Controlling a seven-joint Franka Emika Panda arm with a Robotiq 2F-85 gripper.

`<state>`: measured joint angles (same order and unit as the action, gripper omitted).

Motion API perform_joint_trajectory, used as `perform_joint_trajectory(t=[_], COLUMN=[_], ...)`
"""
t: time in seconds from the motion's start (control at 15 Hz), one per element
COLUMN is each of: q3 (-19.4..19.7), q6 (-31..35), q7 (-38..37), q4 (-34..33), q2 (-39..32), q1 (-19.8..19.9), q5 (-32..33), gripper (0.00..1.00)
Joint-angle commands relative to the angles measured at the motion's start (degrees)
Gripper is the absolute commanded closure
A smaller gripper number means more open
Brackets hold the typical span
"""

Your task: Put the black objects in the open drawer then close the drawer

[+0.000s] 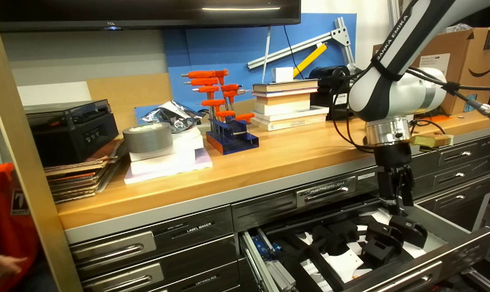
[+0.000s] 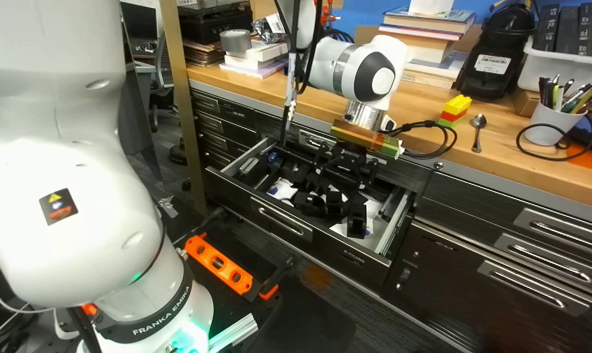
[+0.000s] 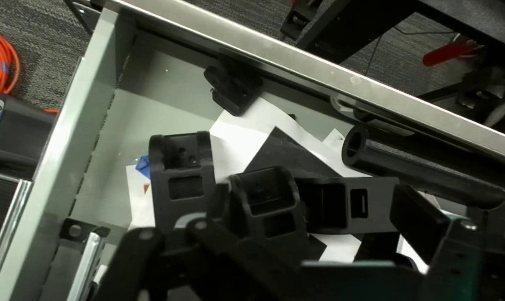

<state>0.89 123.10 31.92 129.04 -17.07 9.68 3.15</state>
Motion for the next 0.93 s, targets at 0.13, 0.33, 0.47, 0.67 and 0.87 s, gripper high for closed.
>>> perform_joint_trajectory(t=[0.13, 0.33, 0.47, 0.67, 0.87], q3=[0.54, 1.16, 1.87, 3.03, 4.11], q6=[-0.04, 1.85, 3.63, 7.56, 11.35], q7=[-2.76, -3.09, -4.58, -5.84, -7.37], q4=[4.23, 6.57, 8.94, 14.74, 20.79], q2=[7.60, 10.54, 11.88, 14.20, 17.25], q1=[1.09, 1.50, 1.31, 1.32, 1.19], q5=[-7.24, -15.65, -20.26, -27.19, -33.49], gripper=[0.00, 0.00, 0.00, 0.00, 0.00])
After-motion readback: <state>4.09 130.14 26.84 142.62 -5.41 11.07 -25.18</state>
